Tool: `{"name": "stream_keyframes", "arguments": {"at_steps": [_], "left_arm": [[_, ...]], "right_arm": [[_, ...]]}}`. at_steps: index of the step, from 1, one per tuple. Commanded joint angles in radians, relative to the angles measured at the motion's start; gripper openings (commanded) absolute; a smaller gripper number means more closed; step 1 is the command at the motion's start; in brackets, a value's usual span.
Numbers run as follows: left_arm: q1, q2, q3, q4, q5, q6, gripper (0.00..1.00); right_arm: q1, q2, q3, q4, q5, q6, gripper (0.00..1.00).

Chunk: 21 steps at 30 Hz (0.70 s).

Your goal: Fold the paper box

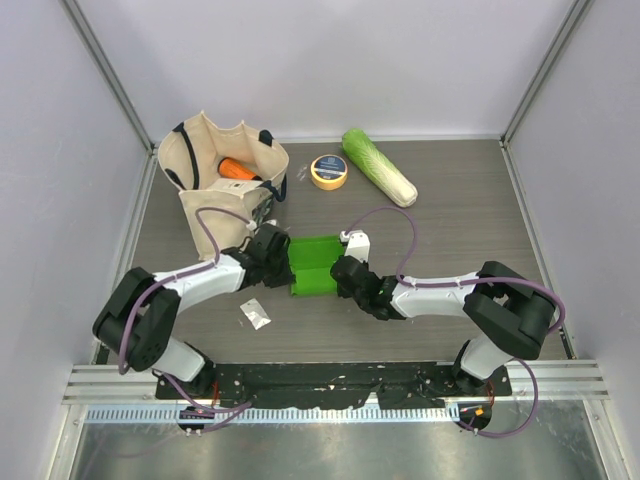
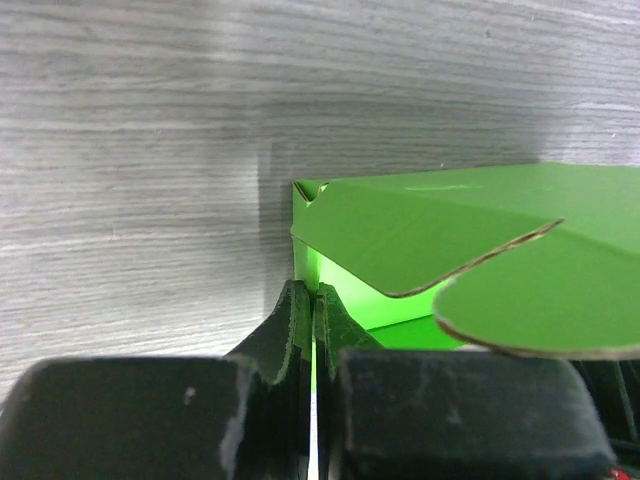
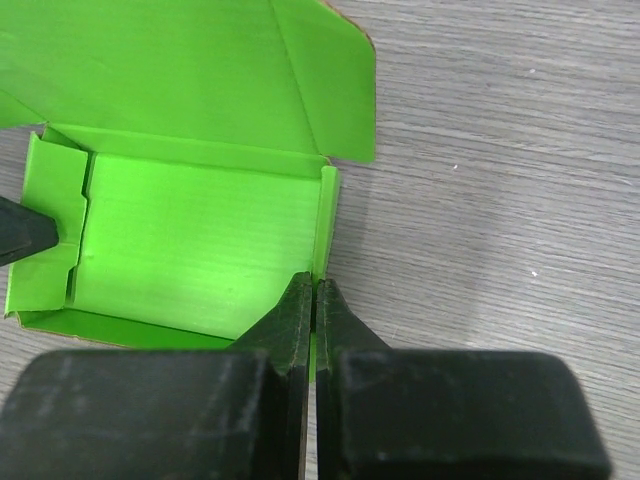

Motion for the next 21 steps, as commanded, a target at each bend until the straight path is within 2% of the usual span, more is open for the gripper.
{"name": "stream_keyframes", "arguments": {"at_steps": [1, 3, 7, 9, 14, 21], "left_arm": [[-0.043, 0.097, 0.071, -0.086, -0.143, 0.034, 0.00], [-0.086, 0.132, 0.117, -0.146, -0.217, 0.028, 0.00], [-0.179, 0.284, 0.238, -0.368, -0.457, 0.002, 0.00], [-0.227, 0.338, 0.306, -0.423, -0.511, -0.018, 0.00], [-0.284, 0.522, 0.403, -0.522, -0.597, -0.033, 0.00], [-0.288, 0.538, 0.366, -0.435, -0.535, -0.016, 0.00]], "right_arm": [[0.017, 0.030, 0.029, -0.005, -0.025, -0.007, 0.01], [0.021, 0.039, 0.035, -0.004, -0.023, -0.005, 0.01], [0.027, 0.056, 0.038, -0.002, -0.011, 0.012, 0.01], [0.030, 0.056, 0.032, 0.002, -0.005, 0.019, 0.01], [0.030, 0.063, 0.027, 0.001, 0.003, 0.038, 0.01], [0.030, 0.051, 0.006, 0.022, 0.001, 0.041, 0.01]]}}
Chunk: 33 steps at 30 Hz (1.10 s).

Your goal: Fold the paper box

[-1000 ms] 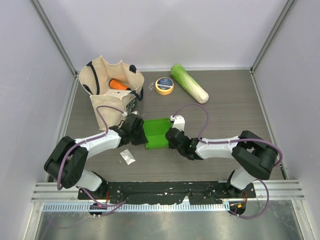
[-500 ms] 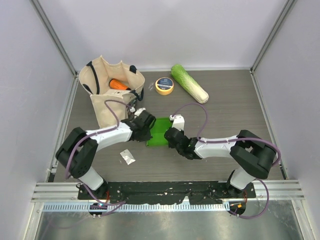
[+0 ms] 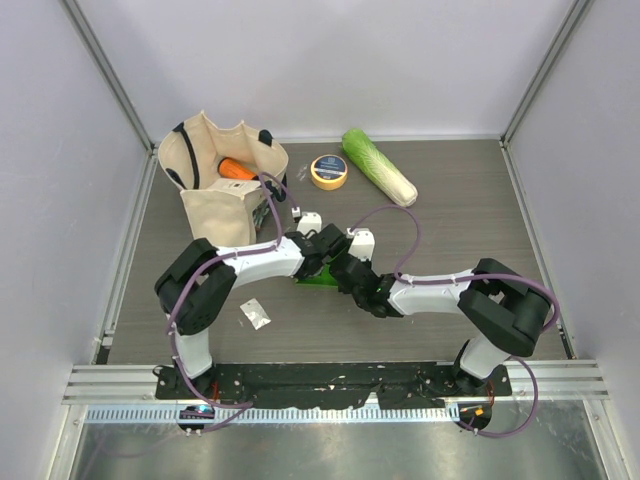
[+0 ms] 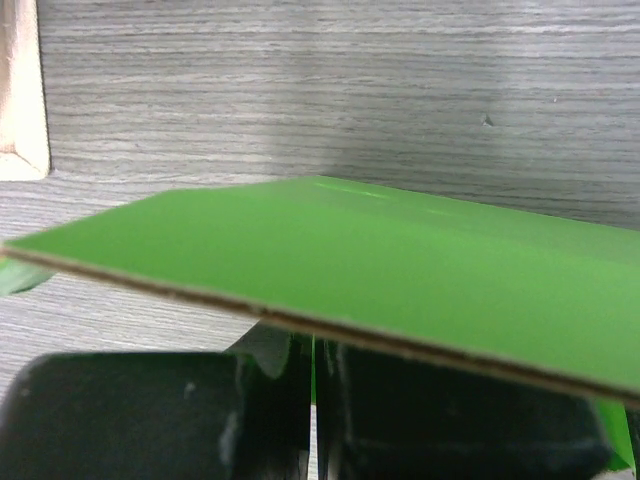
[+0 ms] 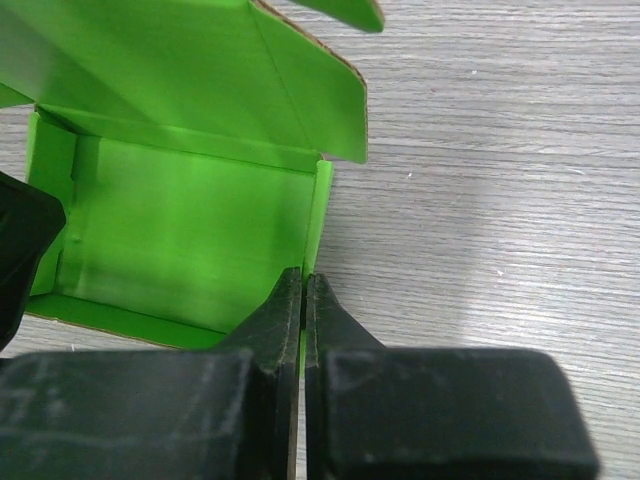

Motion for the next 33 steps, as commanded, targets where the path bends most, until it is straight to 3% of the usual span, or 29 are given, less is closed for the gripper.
{"name": "stream_keyframes", "arguments": {"at_steps": [1, 14, 21, 25, 31, 33], "left_arm": [[-0.018, 0.134, -0.097, -0.033, 0.052, -0.020, 0.00], [-0.018, 0.200, -0.174, 0.149, 0.213, -0.065, 0.00], [0.023, 0.019, -0.245, 0.197, 0.250, -0.039, 0.00], [0.068, -0.099, -0.259, 0.200, 0.276, -0.004, 0.26], [0.088, -0.199, -0.262, 0.194, 0.295, 0.021, 0.27], [0.091, -0.225, -0.269, 0.194, 0.298, 0.023, 0.32]], "right_arm": [[0.041, 0.022, -0.011, 0.032, -0.069, -0.037, 0.01], [0.043, 0.003, -0.014, 0.026, -0.059, -0.025, 0.01], [0.041, -0.004, -0.008, 0.008, -0.048, -0.025, 0.01], [0.041, -0.005, -0.005, -0.001, -0.045, -0.034, 0.01], [0.041, -0.016, -0.003, -0.011, -0.039, -0.035, 0.01], [0.041, -0.016, -0.002, -0.015, -0.036, -0.038, 0.01]]}}
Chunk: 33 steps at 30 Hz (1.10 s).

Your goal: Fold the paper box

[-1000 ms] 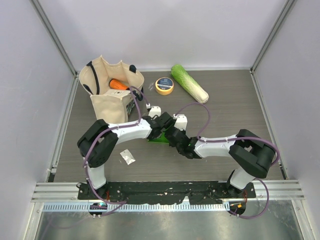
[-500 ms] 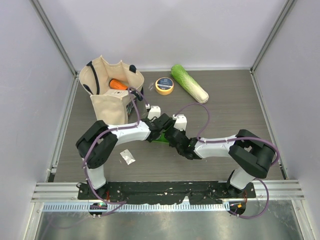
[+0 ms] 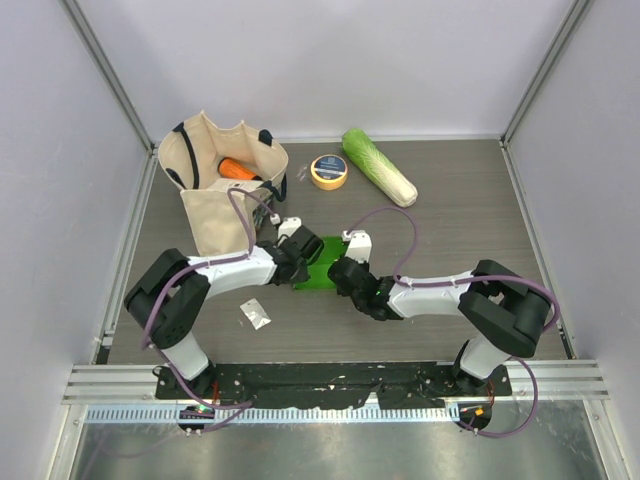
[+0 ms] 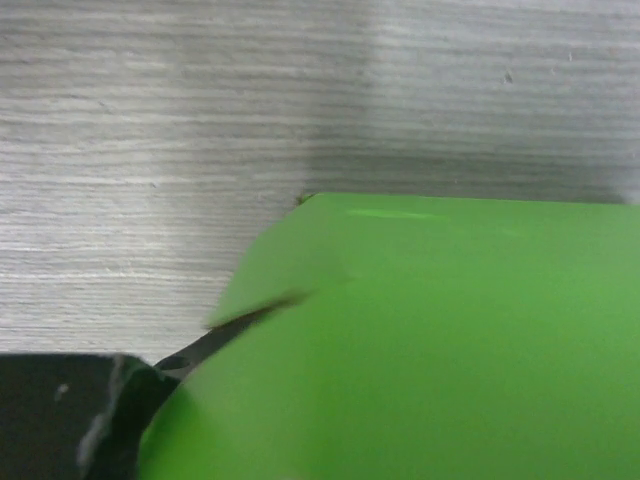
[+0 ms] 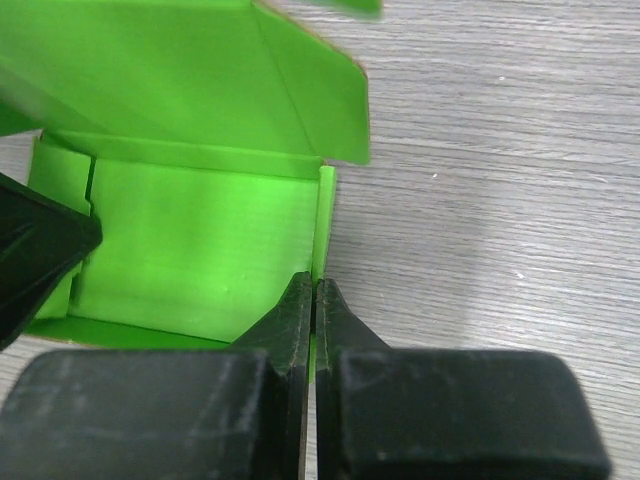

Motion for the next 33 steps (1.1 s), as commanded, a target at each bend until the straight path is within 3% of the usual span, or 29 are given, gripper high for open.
{"name": "stream_keyframes", "arguments": {"at_steps": [1, 6, 15, 17, 24, 27, 33], "left_arm": [[0.000, -0.047, -0.039, -0.047, 0.106, 0.006, 0.34], [0.005, -0.125, -0.068, -0.025, 0.132, 0.024, 0.55], [0.048, -0.249, -0.115, -0.038, 0.177, 0.040, 0.70], [0.110, -0.312, -0.185, 0.034, 0.293, 0.021, 0.70], [0.249, -0.395, -0.322, 0.243, 0.516, -0.037, 0.53], [0.270, -0.381, -0.347, 0.308, 0.548, -0.062, 0.47], [0.273, -0.332, -0.351, 0.363, 0.554, -0.069, 0.49]], "right_arm": [[0.021, -0.013, 0.004, -0.029, -0.051, -0.005, 0.01], [0.021, -0.010, 0.013, -0.039, -0.046, -0.007, 0.01], [0.021, -0.012, 0.029, -0.061, -0.038, -0.021, 0.01], [0.021, -0.013, 0.027, -0.062, -0.042, -0.025, 0.01], [0.021, -0.022, 0.026, -0.056, -0.049, -0.039, 0.01], [0.021, -0.018, 0.030, -0.055, -0.054, -0.042, 0.01], [0.021, -0.019, 0.030, -0.052, -0.055, -0.045, 0.01]]}}
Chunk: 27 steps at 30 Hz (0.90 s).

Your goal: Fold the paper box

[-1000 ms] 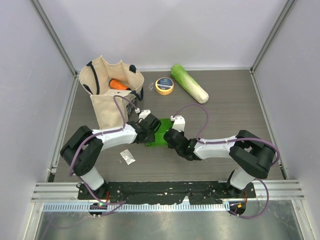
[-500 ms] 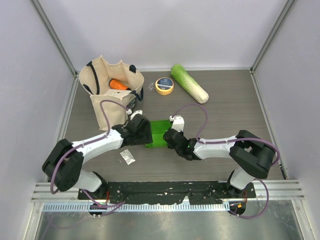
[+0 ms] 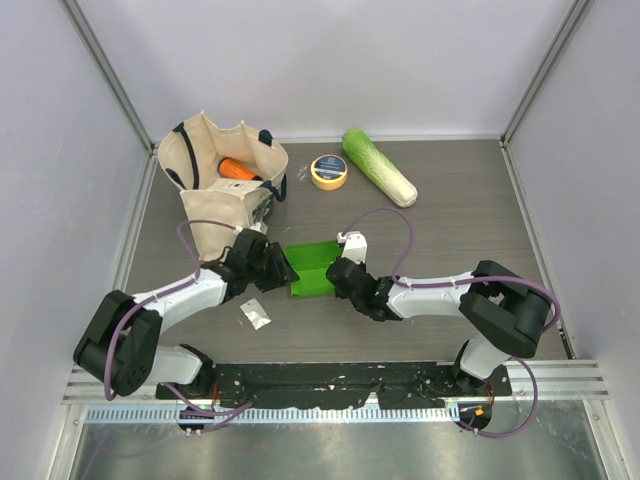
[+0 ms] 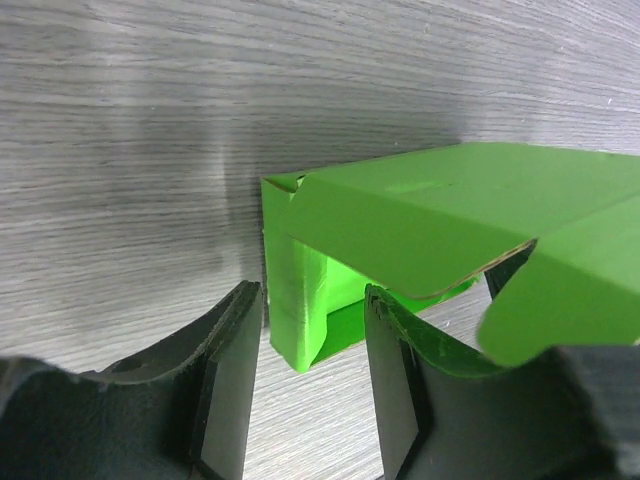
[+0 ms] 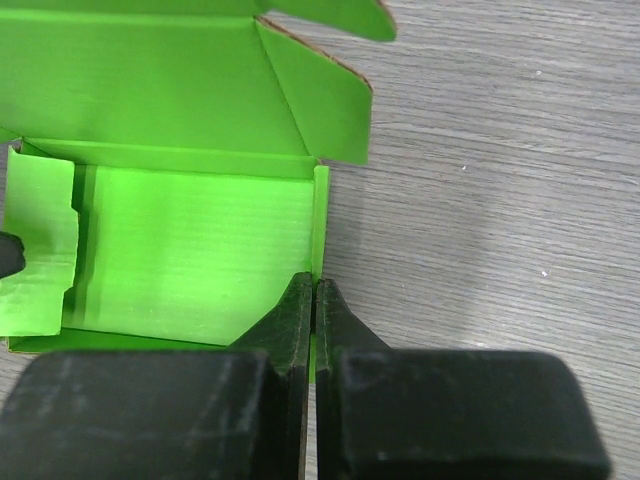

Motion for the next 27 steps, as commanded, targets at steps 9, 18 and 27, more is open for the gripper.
{"name": "stream_keyframes", "arguments": {"at_steps": [9, 18, 27], "left_arm": [[0.007, 0.107, 0.026, 0.070, -0.003, -0.003, 0.33], [-0.106, 0.251, 0.194, -0.161, -0.280, 0.030, 0.00], [-0.342, 0.668, 0.471, -0.521, -0.639, -0.026, 0.00]], "right_arm": [[0.008, -0.017, 0.014, -0.023, -0.020, -0.017, 0.01], [0.011, 0.014, 0.025, -0.013, -0.028, -0.009, 0.01], [0.023, 0.029, 0.030, -0.013, -0.017, 0.020, 0.01]]}}
